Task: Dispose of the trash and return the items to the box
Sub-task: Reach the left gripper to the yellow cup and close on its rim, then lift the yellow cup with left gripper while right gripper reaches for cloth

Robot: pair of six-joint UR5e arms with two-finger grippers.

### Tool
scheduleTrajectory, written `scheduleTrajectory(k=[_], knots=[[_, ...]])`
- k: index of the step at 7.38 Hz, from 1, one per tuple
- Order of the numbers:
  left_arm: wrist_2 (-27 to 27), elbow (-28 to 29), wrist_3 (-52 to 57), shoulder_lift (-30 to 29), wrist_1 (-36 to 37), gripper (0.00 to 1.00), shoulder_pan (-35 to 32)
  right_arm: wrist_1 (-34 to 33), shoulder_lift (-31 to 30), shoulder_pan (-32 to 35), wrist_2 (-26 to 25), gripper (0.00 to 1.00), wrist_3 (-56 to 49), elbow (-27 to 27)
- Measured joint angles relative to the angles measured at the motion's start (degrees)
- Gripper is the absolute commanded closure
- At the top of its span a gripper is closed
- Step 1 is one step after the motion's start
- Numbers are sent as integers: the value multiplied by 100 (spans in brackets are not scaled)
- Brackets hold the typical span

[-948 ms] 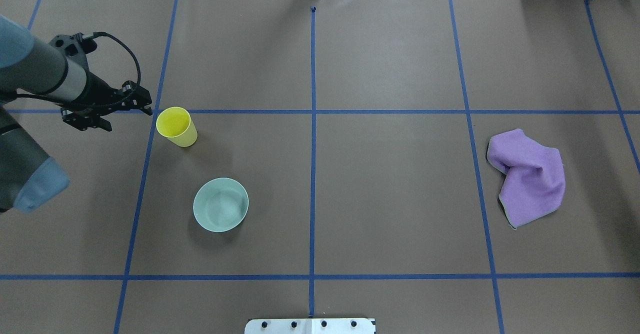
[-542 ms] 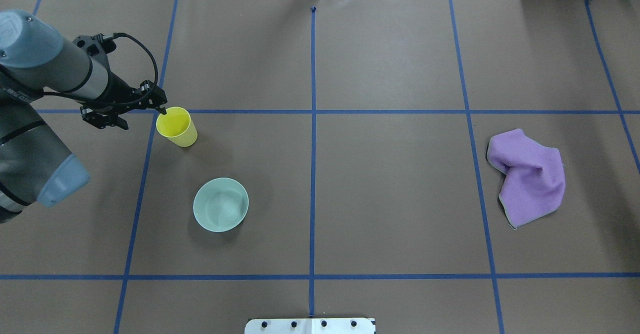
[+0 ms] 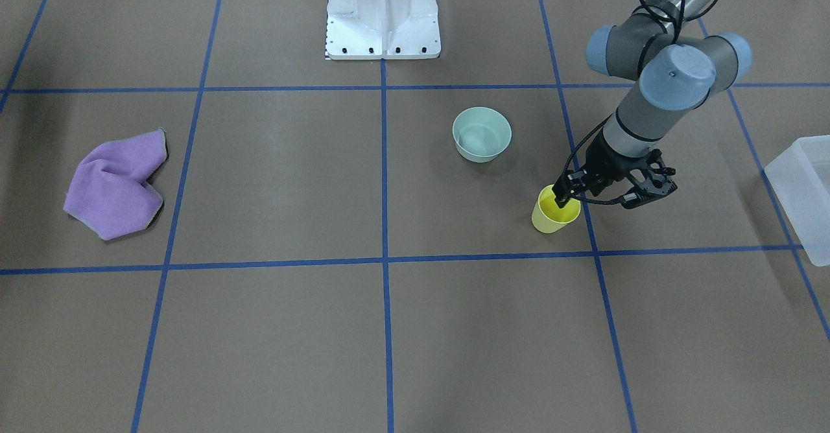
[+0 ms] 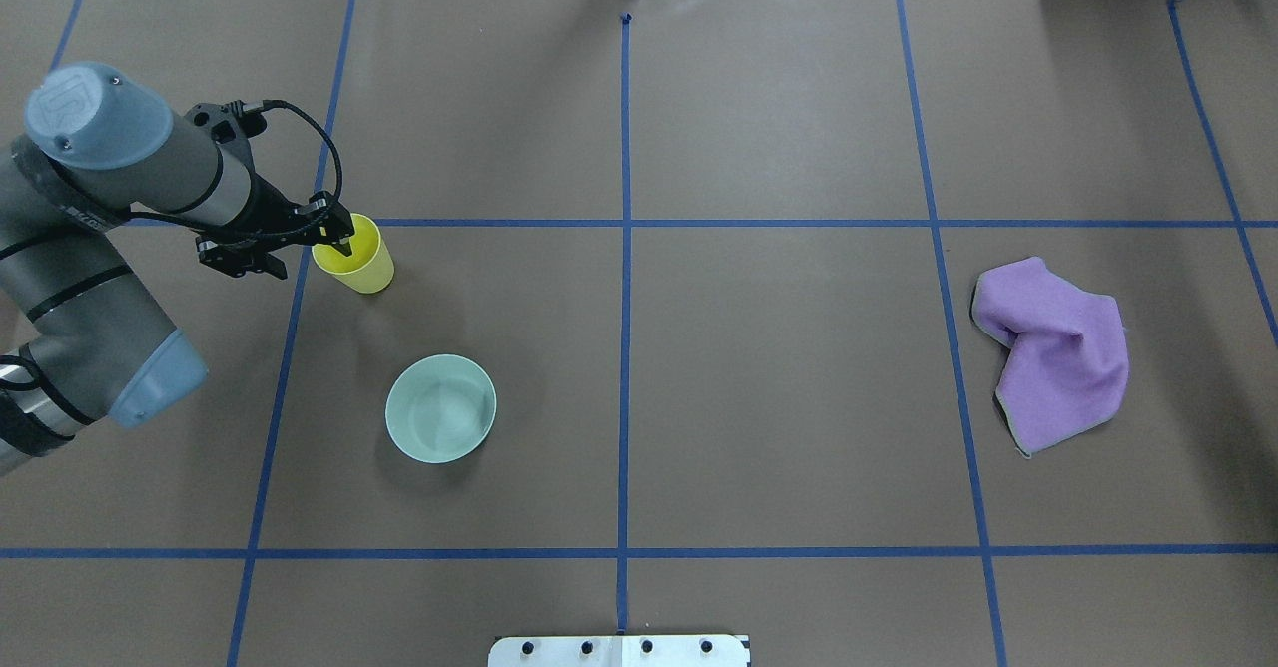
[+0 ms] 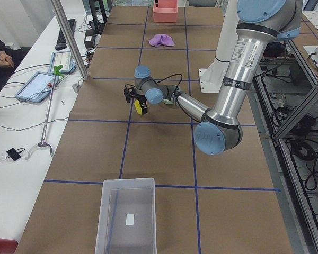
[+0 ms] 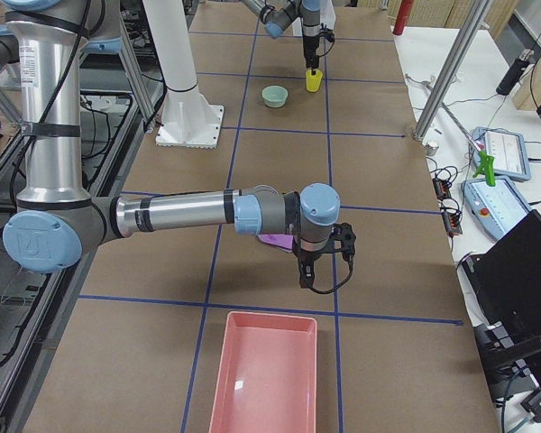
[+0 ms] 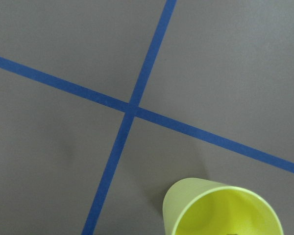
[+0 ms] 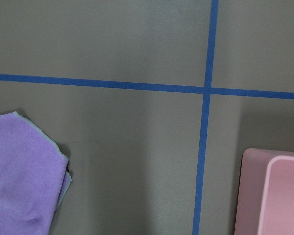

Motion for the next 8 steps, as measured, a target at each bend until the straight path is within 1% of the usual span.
scheduleTrajectory(k=[1, 4, 5, 7, 8], knots=[[-2, 20, 3, -6, -18, 100, 22, 0, 1, -28, 13, 0, 0, 0], [-3, -39, 12, -10, -25, 100, 79, 0, 2, -208, 16, 0, 106, 150], [-79, -219, -6, 15, -4, 100, 75, 0, 9, -319, 3, 0, 298, 278], [-558, -727, -30, 141, 66, 100, -99, 0, 135, -694, -49, 0, 738, 414], [-835, -883, -37, 166, 142, 100, -316, 2, 270, -964, -130, 0, 977, 426]])
